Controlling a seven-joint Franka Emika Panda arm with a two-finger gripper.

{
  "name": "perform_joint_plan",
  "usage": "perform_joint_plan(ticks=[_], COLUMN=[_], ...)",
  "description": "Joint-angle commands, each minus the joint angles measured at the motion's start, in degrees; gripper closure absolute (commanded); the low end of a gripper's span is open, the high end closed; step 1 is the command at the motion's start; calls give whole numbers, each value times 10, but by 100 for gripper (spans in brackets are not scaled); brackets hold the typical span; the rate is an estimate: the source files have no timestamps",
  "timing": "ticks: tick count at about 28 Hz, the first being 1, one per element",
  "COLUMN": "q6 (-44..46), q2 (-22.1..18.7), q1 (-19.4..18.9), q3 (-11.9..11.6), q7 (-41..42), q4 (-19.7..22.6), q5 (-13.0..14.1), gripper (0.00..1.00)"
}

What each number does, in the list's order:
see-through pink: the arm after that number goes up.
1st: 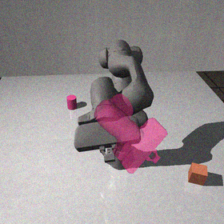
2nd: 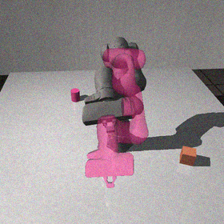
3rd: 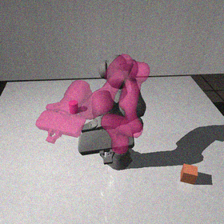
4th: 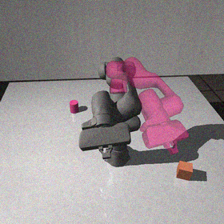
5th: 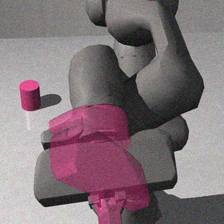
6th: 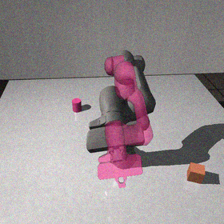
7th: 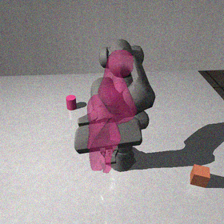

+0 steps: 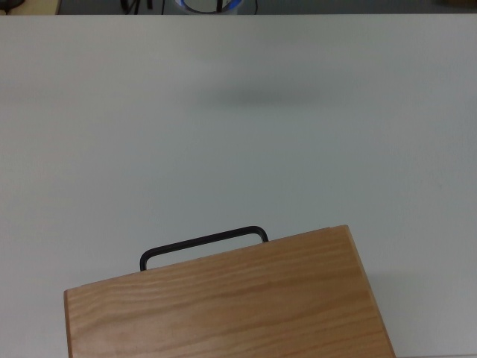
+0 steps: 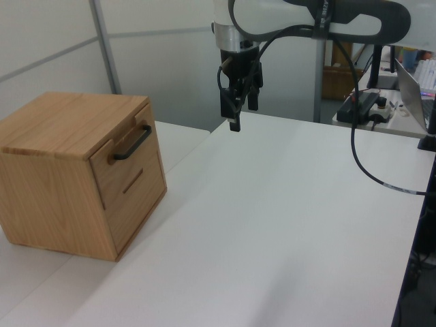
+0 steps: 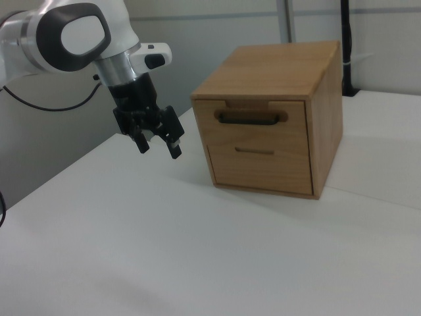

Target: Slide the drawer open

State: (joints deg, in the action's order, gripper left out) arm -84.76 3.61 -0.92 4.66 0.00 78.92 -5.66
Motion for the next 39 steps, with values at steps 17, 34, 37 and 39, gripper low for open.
perform_joint_plan(ticks=[17, 34, 37, 39], q6=[33, 45, 37, 23], q2=[-83, -353, -373, -378], q1=[-1, 10, 20, 25], q3=[-2, 2, 2, 2], q7=[-144, -159, -191, -242], q4=[68, 344, 358, 366], q5=[5, 45, 70, 84], gripper=[0, 0, 0, 0])
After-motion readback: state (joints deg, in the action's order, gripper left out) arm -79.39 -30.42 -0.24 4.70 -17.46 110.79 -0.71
